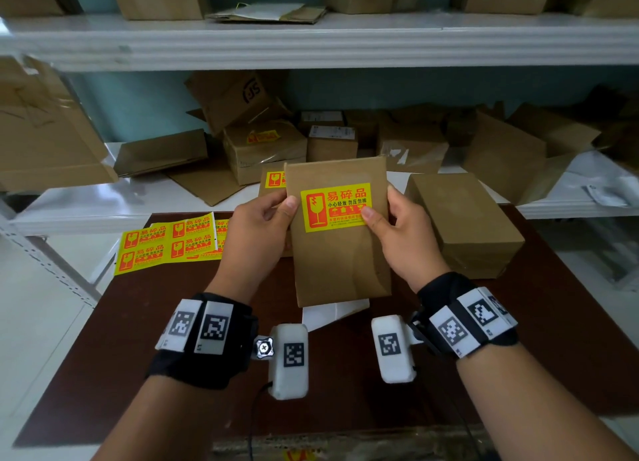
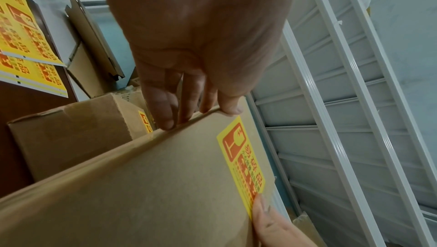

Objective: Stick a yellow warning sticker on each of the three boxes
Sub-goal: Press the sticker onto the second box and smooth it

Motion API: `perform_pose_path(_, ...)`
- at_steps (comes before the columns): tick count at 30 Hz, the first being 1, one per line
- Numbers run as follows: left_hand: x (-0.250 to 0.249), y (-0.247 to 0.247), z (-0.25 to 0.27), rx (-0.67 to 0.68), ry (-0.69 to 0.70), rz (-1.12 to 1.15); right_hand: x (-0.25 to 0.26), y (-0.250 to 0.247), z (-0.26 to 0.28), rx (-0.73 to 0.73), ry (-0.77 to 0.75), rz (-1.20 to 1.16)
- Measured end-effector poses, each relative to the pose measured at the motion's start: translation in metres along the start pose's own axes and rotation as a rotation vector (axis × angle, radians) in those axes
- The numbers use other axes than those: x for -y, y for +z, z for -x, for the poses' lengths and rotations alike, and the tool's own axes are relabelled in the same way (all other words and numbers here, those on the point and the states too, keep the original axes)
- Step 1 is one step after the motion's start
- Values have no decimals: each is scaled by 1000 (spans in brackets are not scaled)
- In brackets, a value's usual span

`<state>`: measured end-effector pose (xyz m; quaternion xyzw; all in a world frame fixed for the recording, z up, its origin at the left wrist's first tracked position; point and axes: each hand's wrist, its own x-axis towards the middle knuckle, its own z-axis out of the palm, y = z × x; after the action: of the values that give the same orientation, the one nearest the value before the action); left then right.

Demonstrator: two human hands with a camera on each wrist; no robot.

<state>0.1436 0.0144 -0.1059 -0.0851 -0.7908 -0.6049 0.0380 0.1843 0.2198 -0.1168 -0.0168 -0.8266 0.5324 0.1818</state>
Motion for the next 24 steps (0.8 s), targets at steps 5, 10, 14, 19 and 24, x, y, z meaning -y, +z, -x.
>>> perform_pose_path(5,-5,-6,0,-33,-3,-114,-1,-3,-1,61,-20,32)
perform_pose_path(10,-11,-5,1,36,-16,-226,1,10,3,36,-38,70)
perform_pose_path(14,-9,4,5,-39,-51,-448,0,18,5,41,-34,81)
perform_pose_path(19,-8,-1,2,-26,1,-488,-3,18,6,37,-12,71)
perform_pose_path(24,-4,-3,0,0,28,-418,-4,20,7,22,-4,79)
